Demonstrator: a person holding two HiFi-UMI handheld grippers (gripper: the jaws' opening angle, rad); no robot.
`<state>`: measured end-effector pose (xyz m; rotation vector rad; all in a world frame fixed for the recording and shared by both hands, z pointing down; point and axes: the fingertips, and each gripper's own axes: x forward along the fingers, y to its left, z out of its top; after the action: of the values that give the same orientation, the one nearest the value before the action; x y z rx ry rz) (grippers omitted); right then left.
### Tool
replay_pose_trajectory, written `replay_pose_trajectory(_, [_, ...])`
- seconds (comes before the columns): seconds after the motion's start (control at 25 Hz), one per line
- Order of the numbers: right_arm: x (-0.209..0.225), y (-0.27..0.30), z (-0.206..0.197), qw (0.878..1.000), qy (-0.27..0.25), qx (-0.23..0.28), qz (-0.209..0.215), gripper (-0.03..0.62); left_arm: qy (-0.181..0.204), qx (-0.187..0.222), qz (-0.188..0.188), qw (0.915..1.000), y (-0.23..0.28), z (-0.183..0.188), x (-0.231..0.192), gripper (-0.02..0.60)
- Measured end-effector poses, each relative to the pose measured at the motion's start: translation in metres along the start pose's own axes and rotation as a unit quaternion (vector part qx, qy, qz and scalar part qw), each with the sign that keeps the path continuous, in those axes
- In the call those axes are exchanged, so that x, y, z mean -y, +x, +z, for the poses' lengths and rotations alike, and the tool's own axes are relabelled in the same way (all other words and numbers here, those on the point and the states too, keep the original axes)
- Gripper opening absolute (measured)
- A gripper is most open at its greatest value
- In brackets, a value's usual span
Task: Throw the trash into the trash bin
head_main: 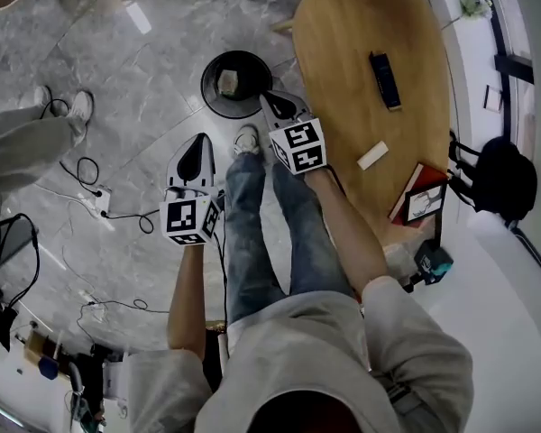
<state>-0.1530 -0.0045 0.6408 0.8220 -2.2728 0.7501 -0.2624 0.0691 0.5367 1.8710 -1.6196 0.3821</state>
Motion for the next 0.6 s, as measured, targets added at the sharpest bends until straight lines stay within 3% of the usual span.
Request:
replay_pose_trajectory(0.28, [0.051,-0.048,-0.004,0.997,0.042,0.034,-0.054,0.029,0.032,-0.011,-0.048,0.9983,0.027,0.009,0.049,0.018])
replay_pose_trajectory(0.6, [0.108,-0.119,-0.033,0.986,0.095,0.063,-0.124,0.029,0.077,-0.029,-0.107,0.9908,0.057,0.012,0.114,0.018])
